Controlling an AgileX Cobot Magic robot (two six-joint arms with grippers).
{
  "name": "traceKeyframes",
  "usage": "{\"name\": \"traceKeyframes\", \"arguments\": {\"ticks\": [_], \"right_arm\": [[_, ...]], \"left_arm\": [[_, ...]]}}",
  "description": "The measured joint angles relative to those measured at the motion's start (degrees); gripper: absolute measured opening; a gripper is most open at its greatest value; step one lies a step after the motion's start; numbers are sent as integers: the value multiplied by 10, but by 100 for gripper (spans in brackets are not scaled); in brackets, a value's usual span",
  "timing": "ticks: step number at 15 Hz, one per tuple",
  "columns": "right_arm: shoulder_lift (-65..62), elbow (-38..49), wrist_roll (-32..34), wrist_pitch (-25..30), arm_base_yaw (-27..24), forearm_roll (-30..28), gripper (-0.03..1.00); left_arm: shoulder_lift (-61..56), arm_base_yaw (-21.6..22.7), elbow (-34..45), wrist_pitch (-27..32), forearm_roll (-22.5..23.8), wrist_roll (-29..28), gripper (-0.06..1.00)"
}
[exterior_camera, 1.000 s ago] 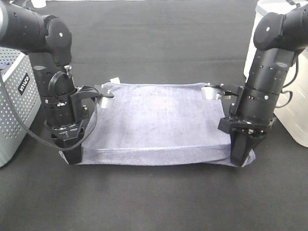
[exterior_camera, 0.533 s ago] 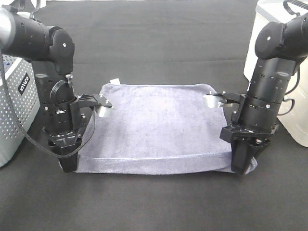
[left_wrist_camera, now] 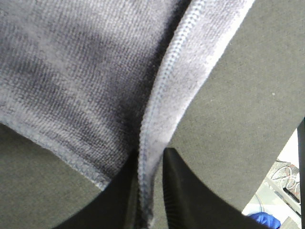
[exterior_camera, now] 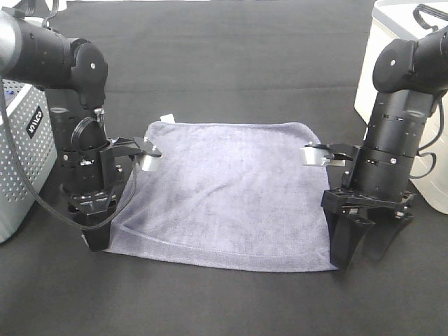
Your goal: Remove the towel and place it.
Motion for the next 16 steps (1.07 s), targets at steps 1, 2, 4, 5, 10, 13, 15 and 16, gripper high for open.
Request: {"name": "traceKeyframes", "arguments": {"ticks": [1, 2, 4, 5, 10, 13, 15, 16], "right_arm": [[-1, 0, 5, 4, 0, 1, 73], [-1, 0, 12, 4, 0, 7, 73], [-1, 0, 30, 4, 0, 37, 74], [-3, 0, 38, 4, 0, 45, 74], [-38, 0, 65, 5, 0, 45, 74], [-113, 1, 79, 5, 0, 45, 74], [-149, 1, 80, 6, 0, 45, 74], [-167, 1, 80, 6, 0, 45, 74]], "left_arm": [[0, 0, 0, 0, -1, -1, 14], [0, 0, 0, 0, -1, -1, 14], [0, 0, 0, 1, -13, -17, 14], [0, 0, 0, 1, -17, -22, 15], [0, 0, 0, 1, -14, -42, 44], [0, 0, 0, 3, -3, -56, 52], [0, -2, 0, -9, 6, -58, 53], [0, -7, 1, -25, 8, -59, 53]]}}
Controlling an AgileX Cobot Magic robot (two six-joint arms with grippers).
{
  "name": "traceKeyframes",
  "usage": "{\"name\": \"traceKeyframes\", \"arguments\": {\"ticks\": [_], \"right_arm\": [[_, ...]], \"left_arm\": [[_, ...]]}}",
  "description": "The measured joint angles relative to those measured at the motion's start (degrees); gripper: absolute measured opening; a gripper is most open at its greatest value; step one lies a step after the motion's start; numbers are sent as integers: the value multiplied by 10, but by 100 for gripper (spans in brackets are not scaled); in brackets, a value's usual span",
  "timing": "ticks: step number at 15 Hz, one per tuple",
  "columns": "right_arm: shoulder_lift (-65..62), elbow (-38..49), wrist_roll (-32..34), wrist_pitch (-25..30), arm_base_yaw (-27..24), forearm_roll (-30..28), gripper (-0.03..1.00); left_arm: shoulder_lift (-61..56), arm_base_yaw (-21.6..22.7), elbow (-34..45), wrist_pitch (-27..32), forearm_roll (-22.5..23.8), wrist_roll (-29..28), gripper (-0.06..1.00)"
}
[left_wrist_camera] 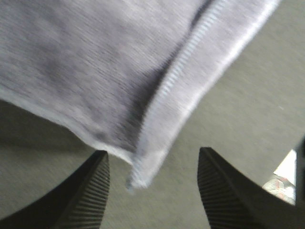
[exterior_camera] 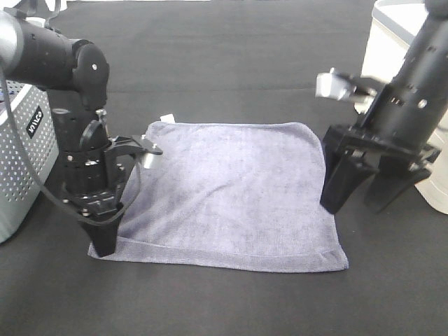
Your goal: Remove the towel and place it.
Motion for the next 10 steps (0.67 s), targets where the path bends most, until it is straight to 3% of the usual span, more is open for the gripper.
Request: {"name": "traceKeyframes", "arguments": {"ticks": [3, 5, 10], "right_arm": [[-46, 0, 0, 0, 0, 0, 74], [-50, 0, 0, 0, 0, 0, 74], [-67, 0, 0, 0, 0, 0, 74]], "left_arm": [[10, -38, 0, -27, -1, 3, 53], [15, -40, 0, -27, -1, -3, 51], [18, -40, 0, 25, 15, -28, 32]]}}
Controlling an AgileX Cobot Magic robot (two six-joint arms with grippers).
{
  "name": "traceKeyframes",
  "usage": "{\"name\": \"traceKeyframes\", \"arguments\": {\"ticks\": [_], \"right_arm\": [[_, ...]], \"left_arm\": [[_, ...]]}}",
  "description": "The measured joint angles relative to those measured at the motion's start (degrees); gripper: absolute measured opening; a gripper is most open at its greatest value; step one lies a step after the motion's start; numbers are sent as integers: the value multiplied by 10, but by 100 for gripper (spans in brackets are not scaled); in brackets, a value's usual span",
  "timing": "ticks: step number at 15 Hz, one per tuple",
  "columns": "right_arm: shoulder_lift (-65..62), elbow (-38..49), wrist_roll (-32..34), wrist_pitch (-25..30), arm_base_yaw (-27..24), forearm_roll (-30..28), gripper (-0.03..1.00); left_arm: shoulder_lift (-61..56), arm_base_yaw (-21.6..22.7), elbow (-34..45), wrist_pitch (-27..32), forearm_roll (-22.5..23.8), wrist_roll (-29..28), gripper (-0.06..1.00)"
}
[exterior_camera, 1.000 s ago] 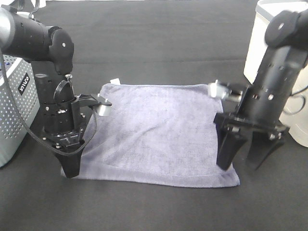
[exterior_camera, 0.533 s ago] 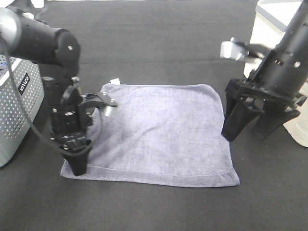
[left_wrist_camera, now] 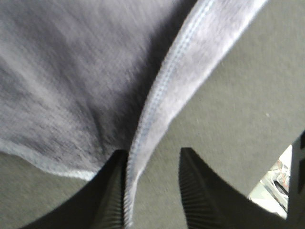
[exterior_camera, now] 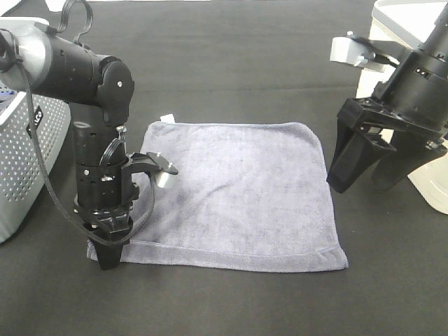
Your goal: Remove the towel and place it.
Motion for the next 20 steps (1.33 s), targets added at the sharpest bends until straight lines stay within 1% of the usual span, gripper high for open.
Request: {"name": "traceKeyframes", "arguments": {"ticks": [3, 5, 10, 14, 16, 19, 20], "right_arm": [[-1, 0, 7, 0, 0, 0, 74], [-1, 0, 17, 0, 0, 0, 74], [-33, 0, 28, 0, 0, 0, 74], [-68, 0, 29, 0, 0, 0, 74], [-73, 0, 29, 1, 0, 0, 74], [-73, 0, 29, 1, 0, -1, 74], [-73, 0, 29, 1, 0, -1, 74]], "left_arm": [[0, 0, 0, 1, -1, -13, 31], [0, 0, 0, 2, -12, -19, 31], [-8, -2, 6, 3, -16, -49, 33], [-8, -41, 51, 5, -12, -58, 33], [-8, -52, 54, 6, -11, -84, 33], [-12, -53, 56, 6, -9, -141, 33], [-21, -53, 58, 7, -7, -151, 33]]}}
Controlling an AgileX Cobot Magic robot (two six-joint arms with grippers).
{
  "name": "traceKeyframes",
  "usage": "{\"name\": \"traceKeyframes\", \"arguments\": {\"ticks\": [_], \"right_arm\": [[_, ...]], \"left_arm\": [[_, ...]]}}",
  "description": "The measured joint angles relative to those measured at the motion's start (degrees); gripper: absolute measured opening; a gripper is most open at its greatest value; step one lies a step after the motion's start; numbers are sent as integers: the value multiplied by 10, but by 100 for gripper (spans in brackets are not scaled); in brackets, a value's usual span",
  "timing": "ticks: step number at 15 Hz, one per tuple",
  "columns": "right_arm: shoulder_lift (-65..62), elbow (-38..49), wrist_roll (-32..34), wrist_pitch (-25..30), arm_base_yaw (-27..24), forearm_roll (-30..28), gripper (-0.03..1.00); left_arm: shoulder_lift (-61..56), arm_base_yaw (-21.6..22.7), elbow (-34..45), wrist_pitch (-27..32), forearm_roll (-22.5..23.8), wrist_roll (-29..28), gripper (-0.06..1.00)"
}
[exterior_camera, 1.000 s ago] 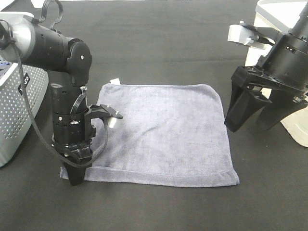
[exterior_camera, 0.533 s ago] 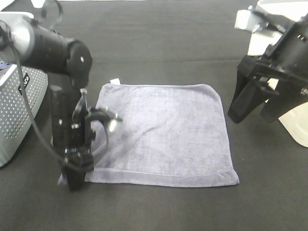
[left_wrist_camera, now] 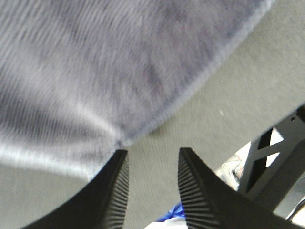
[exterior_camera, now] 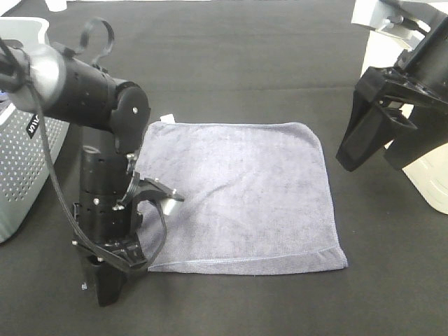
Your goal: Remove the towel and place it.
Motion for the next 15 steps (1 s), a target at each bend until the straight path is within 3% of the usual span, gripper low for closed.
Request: {"name": "traceKeyframes", "arguments": {"ticks": [3, 4, 9, 11, 13, 15], "right_arm": [[0, 1, -6, -1, 0, 0, 74], [0, 7, -6, -29, 0, 0, 74], [1, 132, -5, -303, 2, -2, 74], [20, 186, -5, -409, 33, -20, 74], [57, 205, 1, -456, 74, -31, 74], [97, 206, 13, -474, 77, -46, 74]], "left_arm": [[-54, 0, 0, 1, 33, -46, 33], [-78, 0, 0, 1, 49, -65, 33], [-136, 27, -1, 2, 81, -120, 33], [-141, 29, -1, 2, 81, -121, 34], [-140, 30, -1, 2, 81, -123, 34], [-140, 30, -1, 2, 81, -123, 34]]}}
